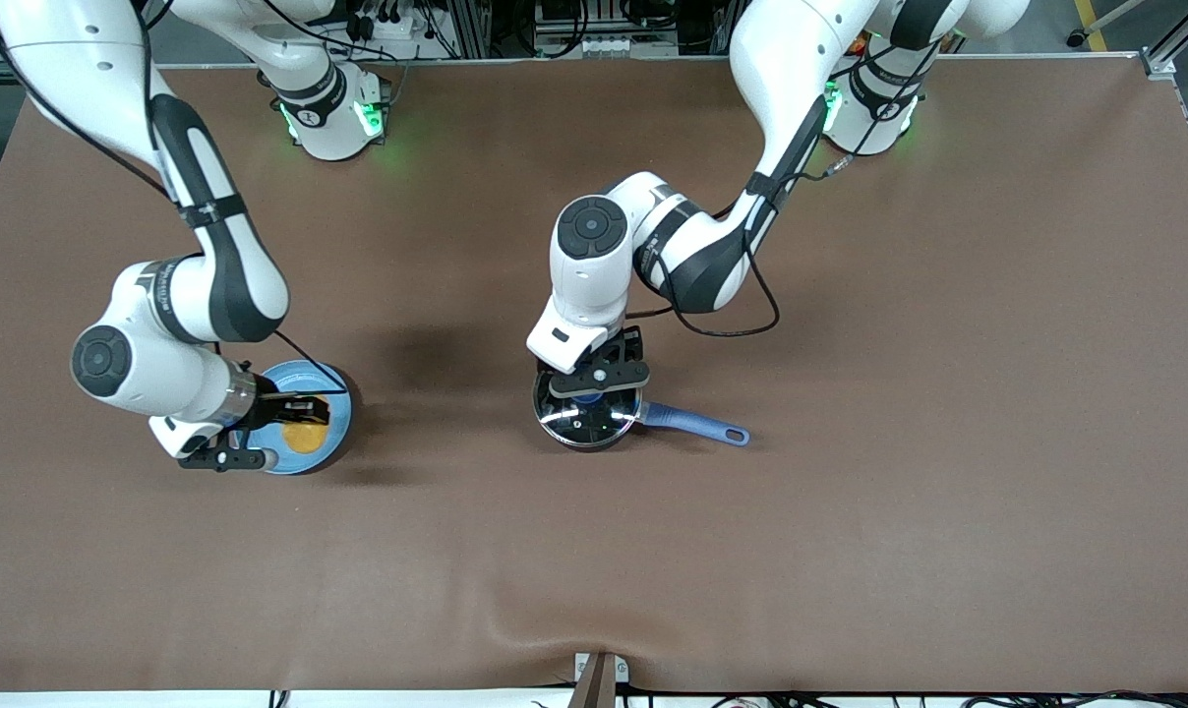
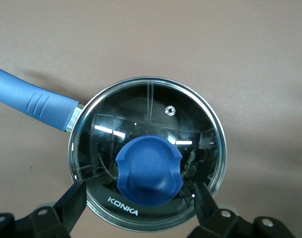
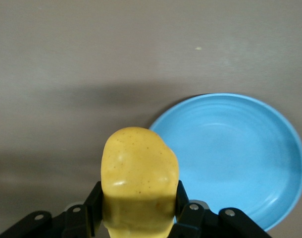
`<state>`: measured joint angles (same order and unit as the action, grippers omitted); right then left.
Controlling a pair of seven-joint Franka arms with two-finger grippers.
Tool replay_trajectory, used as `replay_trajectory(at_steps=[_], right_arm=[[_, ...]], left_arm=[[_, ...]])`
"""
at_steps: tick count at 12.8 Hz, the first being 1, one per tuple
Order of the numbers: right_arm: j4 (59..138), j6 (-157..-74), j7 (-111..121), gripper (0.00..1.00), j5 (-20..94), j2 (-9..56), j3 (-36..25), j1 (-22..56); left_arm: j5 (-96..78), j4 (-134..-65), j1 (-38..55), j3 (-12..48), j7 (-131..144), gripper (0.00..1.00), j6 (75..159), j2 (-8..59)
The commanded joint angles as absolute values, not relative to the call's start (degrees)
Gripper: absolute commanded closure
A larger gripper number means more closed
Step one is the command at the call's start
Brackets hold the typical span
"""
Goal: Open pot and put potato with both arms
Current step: 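Lift the glass lid with the left gripper while the right gripper carries potato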
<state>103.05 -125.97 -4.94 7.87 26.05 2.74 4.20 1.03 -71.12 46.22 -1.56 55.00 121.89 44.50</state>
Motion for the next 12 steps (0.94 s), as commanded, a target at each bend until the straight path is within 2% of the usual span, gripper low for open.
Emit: replay_trajectory(at_steps=[1, 8, 12], right_arm=[[100.12, -124.72, -12.45, 1.0, 8.96, 25.93, 2.37, 8.42], [93.35, -122.61, -22.67, 1.0, 11.59, 26.37, 2.46, 15.37], [91.15, -122.87, -23.29, 1.0, 14.85, 26.45, 2.37, 18.54]], left_arm=[[2.2, -69.79, 46.76, -2.2, 56.69, 0.14, 123.91, 46.31], [2.2, -69.61, 46.85, -2.99, 56.34, 0.14, 126.65, 47.72], [2.2, -69.61, 46.76, -3.34, 56.25, 0.18, 127.44, 48.07]])
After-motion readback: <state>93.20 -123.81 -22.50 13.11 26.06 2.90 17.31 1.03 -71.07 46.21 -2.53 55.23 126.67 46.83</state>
